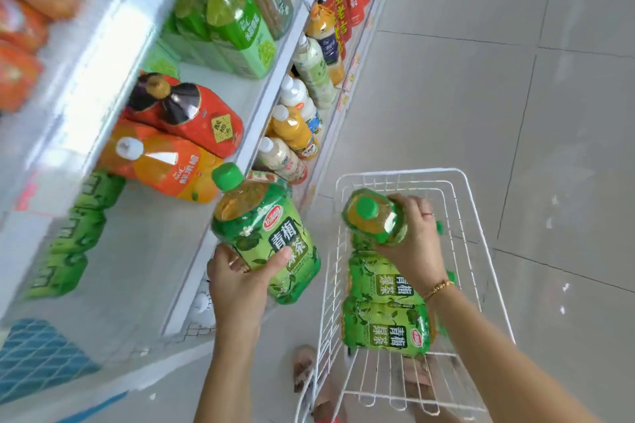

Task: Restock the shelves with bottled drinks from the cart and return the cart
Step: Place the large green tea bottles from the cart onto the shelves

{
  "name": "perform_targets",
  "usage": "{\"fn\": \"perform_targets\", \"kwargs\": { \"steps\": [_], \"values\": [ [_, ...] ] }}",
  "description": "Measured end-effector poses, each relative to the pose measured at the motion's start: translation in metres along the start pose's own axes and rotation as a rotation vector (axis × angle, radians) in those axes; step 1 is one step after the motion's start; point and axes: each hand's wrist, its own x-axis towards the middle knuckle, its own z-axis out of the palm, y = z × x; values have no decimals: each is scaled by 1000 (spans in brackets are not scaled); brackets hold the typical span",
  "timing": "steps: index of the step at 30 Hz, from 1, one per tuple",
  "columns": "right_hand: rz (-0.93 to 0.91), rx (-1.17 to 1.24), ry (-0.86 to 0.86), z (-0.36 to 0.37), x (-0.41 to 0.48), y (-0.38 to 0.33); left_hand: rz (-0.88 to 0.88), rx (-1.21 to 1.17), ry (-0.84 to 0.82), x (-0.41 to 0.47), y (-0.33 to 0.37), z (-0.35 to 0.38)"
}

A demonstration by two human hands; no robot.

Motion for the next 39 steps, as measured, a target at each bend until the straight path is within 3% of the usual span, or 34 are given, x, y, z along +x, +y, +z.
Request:
{"fn": "perform_targets", "kwargs": {
  "steps": [6,12,20,27,33,39],
  "values": [
    [-318,85,-70,-24,-25,-89,94,116,312,-24,1,-55],
    [-691,163,-265,28,-40,-157,240,255,479,-29,-30,-118],
    [-863,108,-448,138,-16,-196,262,176,733,25,-74,-160],
    [-866,133,-504,200,-4,-204,137,-55,742,70,-108,-166],
    [-899,122,-649,242,24,-222,27,-351,705,94,-131,-179],
    [-916,-127,-666,277,39,-233,43,-393,730,113,-133,-186]
  ]
}}
